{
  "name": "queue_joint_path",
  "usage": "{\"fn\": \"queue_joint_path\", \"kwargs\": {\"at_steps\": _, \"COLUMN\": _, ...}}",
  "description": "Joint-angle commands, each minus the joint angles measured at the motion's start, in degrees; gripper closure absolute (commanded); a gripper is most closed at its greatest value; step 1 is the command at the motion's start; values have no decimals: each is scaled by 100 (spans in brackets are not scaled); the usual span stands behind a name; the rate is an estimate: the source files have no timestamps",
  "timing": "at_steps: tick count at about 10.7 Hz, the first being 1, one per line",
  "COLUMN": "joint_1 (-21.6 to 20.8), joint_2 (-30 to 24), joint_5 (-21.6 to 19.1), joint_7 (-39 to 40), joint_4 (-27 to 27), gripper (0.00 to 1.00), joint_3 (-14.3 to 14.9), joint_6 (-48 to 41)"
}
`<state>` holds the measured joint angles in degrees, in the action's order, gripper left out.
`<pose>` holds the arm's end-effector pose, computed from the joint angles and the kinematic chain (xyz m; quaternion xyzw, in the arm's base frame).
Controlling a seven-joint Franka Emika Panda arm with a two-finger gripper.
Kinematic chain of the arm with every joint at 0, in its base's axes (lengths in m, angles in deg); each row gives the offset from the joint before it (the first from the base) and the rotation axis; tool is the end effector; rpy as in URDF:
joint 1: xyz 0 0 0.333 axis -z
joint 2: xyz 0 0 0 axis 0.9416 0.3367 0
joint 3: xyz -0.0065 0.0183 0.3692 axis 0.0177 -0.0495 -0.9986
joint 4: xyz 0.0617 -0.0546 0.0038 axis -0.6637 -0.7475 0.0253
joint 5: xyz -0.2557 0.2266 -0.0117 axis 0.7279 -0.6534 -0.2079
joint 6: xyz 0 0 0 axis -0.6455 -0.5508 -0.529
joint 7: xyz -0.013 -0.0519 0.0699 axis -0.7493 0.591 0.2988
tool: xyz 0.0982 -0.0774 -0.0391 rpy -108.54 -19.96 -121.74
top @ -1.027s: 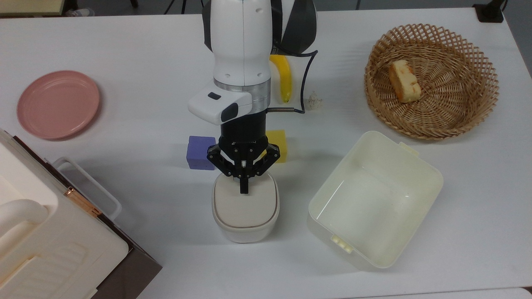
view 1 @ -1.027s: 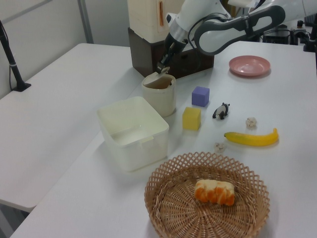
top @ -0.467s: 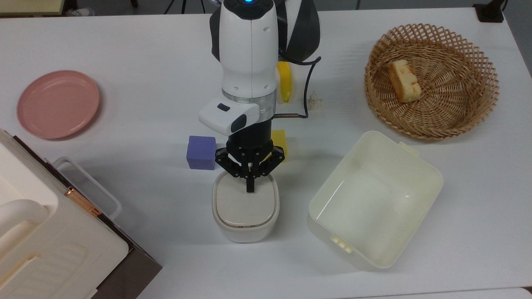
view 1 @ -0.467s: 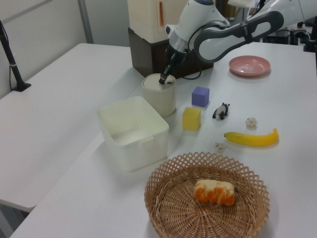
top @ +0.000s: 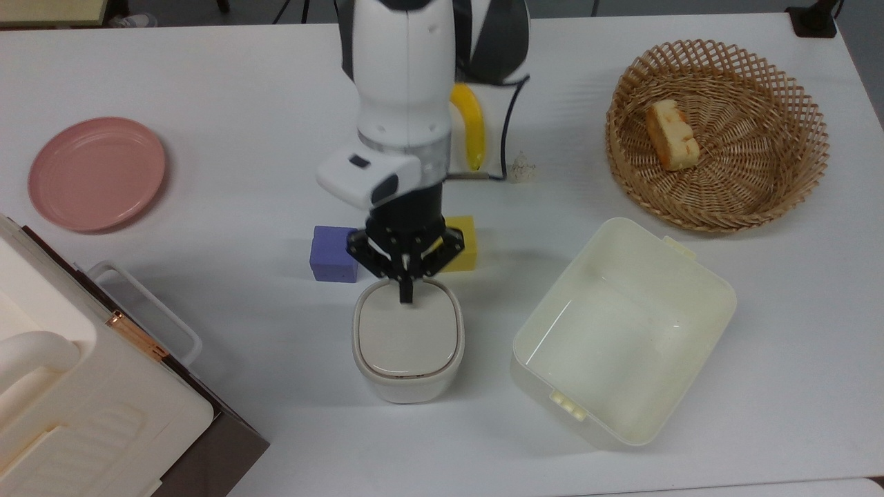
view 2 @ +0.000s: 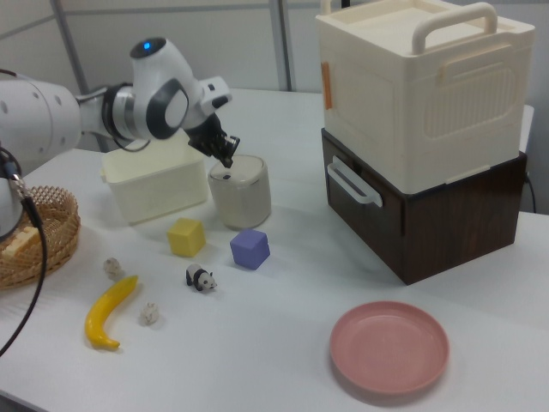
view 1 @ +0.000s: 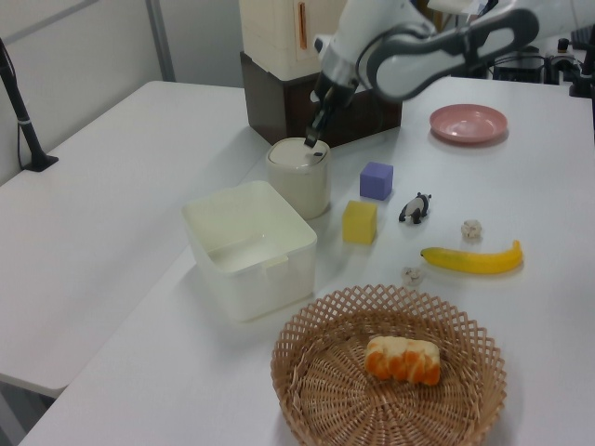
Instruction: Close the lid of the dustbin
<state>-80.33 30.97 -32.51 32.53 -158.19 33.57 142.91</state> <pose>0.7173 0.0782 0.5012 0.9736 0.0374 0.2245 0.0149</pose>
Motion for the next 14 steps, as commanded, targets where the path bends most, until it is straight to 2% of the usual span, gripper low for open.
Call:
{"fn": "queue_joint_path", "kwargs": {"at_steps": 1, "joint_1": 121, "joint_2": -861, "joint_5": -145, "joint_7": 135, "joint_4": -189, "gripper": 100, "joint_3": 37, "joint_6": -1006}}
{"fn": "queue_joint_path", "kwargs": {"at_steps": 6, "joint_1": 227, "joint_2": -1802, "joint_5": -75, "joint_7": 153, "joint_4": -242, "gripper": 100, "joint_3": 72, "joint_6": -3439}}
{"fn": "queue_joint_path", "kwargs": {"at_steps": 9, "joint_1": 227, "joint_2": -2355, "joint_5": -66, "joint_7": 153, "joint_4": -557, "gripper": 100, "joint_3": 72, "joint_6": -4032}}
{"fn": "queue_joint_path", "kwargs": {"at_steps": 10, "joint_1": 236, "joint_2": -2513, "joint_5": -49, "joint_7": 153, "joint_4": -663, "gripper": 92, "joint_3": 81, "joint_6": -4102}}
{"fn": "queue_joint_path", "kwargs": {"at_steps": 11, "joint_1": 245, "joint_2": -2593, "joint_5": -31, "joint_7": 153, "joint_4": -681, "gripper": 73, "joint_3": 89, "joint_6": -4225}}
{"fn": "queue_joint_path", "kwargs": {"at_steps": 12, "joint_1": 245, "joint_2": -2603, "joint_5": -22, "joint_7": 153, "joint_4": -647, "gripper": 26, "joint_3": 116, "joint_6": -4400}}
{"fn": "queue_joint_path", "kwargs": {"at_steps": 13, "joint_1": 236, "joint_2": -2603, "joint_5": -22, "joint_7": 127, "joint_4": -646, "gripper": 0, "joint_3": 116, "joint_6": -4480}}
{"fn": "queue_joint_path", "kwargs": {"at_steps": 14, "joint_1": 227, "joint_2": -2612, "joint_5": -22, "joint_7": 118, "joint_4": -637, "gripper": 0, "joint_3": 116, "joint_6": -4481}}
